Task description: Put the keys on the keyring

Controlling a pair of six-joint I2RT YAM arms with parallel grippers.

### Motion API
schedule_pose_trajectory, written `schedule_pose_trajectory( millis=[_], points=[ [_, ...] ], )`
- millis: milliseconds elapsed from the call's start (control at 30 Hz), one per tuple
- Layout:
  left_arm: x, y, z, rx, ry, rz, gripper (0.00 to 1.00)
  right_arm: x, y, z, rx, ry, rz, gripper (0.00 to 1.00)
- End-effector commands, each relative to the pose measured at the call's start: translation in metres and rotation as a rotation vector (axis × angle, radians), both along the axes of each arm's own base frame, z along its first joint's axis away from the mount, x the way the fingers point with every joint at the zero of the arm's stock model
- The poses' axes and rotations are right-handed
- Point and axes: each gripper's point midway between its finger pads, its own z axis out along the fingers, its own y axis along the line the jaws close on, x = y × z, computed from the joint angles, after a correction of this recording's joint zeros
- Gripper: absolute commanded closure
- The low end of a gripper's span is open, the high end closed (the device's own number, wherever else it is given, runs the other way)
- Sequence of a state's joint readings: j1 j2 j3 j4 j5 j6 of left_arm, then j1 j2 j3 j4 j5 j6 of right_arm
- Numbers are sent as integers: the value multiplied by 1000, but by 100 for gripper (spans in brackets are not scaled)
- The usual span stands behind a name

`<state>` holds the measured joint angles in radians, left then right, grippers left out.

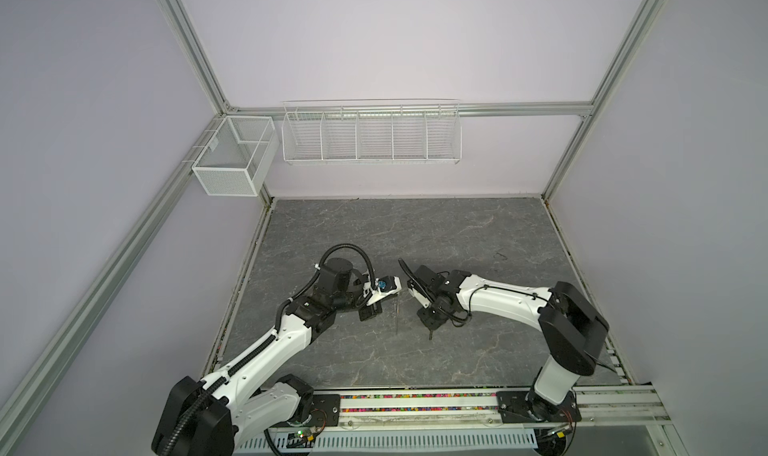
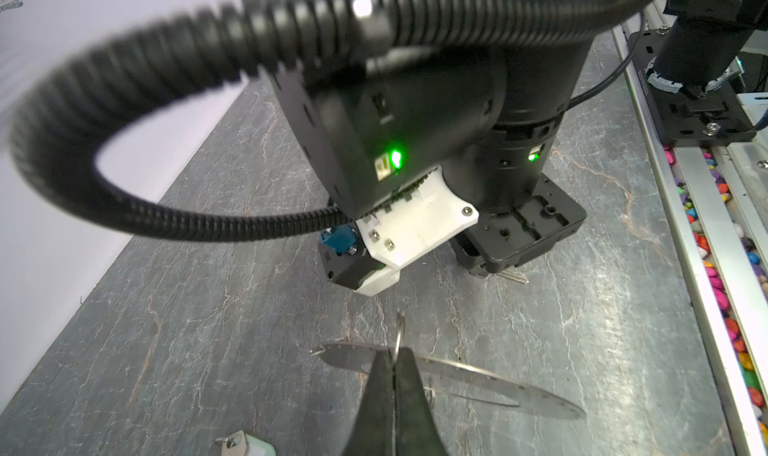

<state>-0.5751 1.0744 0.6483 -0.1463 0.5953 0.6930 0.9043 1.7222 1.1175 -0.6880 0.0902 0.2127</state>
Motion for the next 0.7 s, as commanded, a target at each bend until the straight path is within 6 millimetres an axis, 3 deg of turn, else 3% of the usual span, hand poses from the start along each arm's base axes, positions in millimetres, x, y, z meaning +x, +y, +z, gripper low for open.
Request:
schedule_pose_trajectory(
  millis=[0, 667],
  points=[
    [3, -2, 4, -12, -25, -10, 100, -5, -6, 0, 4, -6, -11, 71],
    [2, -2, 4, -13, -21, -16, 100, -4, -17, -22, -11, -1, -92, 79]
  ],
)
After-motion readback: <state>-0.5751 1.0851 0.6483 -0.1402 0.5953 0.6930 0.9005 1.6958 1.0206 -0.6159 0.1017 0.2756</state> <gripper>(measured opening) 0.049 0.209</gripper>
